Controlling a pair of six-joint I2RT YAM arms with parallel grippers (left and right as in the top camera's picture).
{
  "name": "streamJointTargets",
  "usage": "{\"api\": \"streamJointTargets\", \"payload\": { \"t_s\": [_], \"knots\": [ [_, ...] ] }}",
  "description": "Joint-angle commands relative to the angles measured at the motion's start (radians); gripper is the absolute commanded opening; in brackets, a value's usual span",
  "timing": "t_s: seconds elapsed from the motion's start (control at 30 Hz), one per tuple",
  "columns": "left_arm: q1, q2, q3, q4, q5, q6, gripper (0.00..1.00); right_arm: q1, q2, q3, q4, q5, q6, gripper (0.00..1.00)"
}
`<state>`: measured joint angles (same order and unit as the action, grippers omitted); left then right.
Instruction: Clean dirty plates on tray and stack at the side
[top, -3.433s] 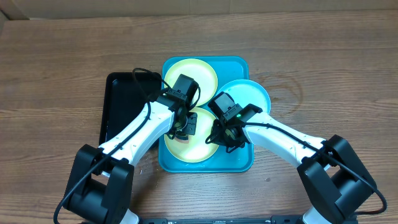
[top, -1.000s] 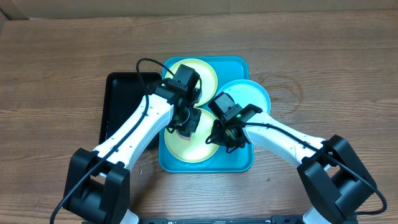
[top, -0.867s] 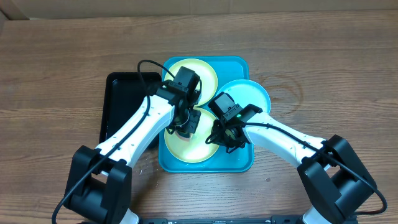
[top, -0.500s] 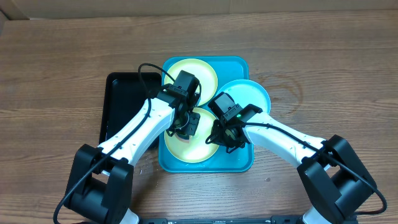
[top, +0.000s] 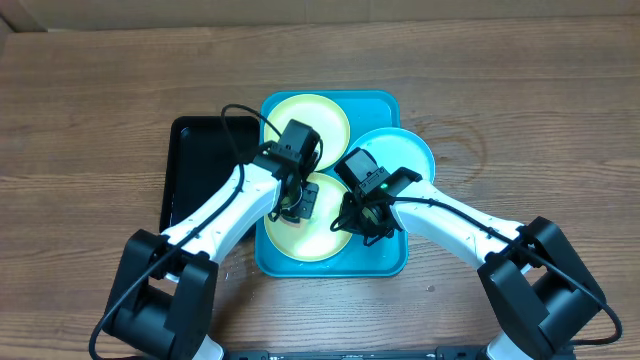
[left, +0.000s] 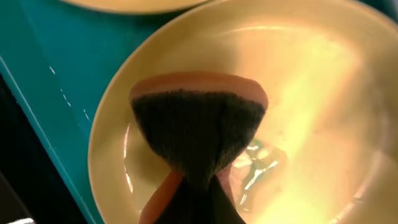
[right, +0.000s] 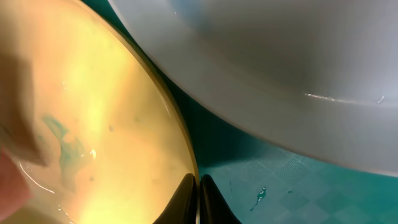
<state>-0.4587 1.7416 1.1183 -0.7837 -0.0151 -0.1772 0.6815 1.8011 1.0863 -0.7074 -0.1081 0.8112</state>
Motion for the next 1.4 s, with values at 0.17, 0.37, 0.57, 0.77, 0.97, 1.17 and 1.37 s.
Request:
{"api": "streamJointTargets", "payload": {
  "t_s": [0.17, 0.37, 0.57, 0.77, 0.97, 1.17, 1.37],
  "knots": [
    [-0.005, 0.110, -0.069, 0.082, -0.031, -0.049, 0.04, 0.005, -0.002, -0.013, 0.004, -0.006, 0.004, 0.04],
    [-0.005, 0.167, -0.068, 0.013, 0.097, 0.014, 0.04, 0.005, -0.002, -0.013, 0.007, -0.006, 0.004, 0.04],
    [-0.005, 0.158, -0.014, -0.050, 0.325, 0.087, 0.04, 0.005, -0.002, -0.013, 0.013, -0.009, 0.004, 0.04],
    [-0.002, 0.158, 0.142, -0.131, 0.447, 0.113, 0.04, 0.005, -0.002, -0.013, 0.011, -0.009, 0.000, 0.04],
    [0.000, 0.158, 0.314, -0.260, 0.362, 0.129, 0.04, 0.005, -0.002, -0.014, 0.011, -0.009, 0.000, 0.04],
    [0.000, 0.158, 0.323, -0.320, 0.093, 0.061, 0.04, 0.005, -0.002, -0.014, 0.011, -0.009, 0.000, 0.04],
    [0.000, 0.160, 0.192, -0.171, 0.022, 0.043, 0.04, 0.005, -0.002, -0.014, 0.011, -0.009, 0.000, 0.04]
  ]
}}
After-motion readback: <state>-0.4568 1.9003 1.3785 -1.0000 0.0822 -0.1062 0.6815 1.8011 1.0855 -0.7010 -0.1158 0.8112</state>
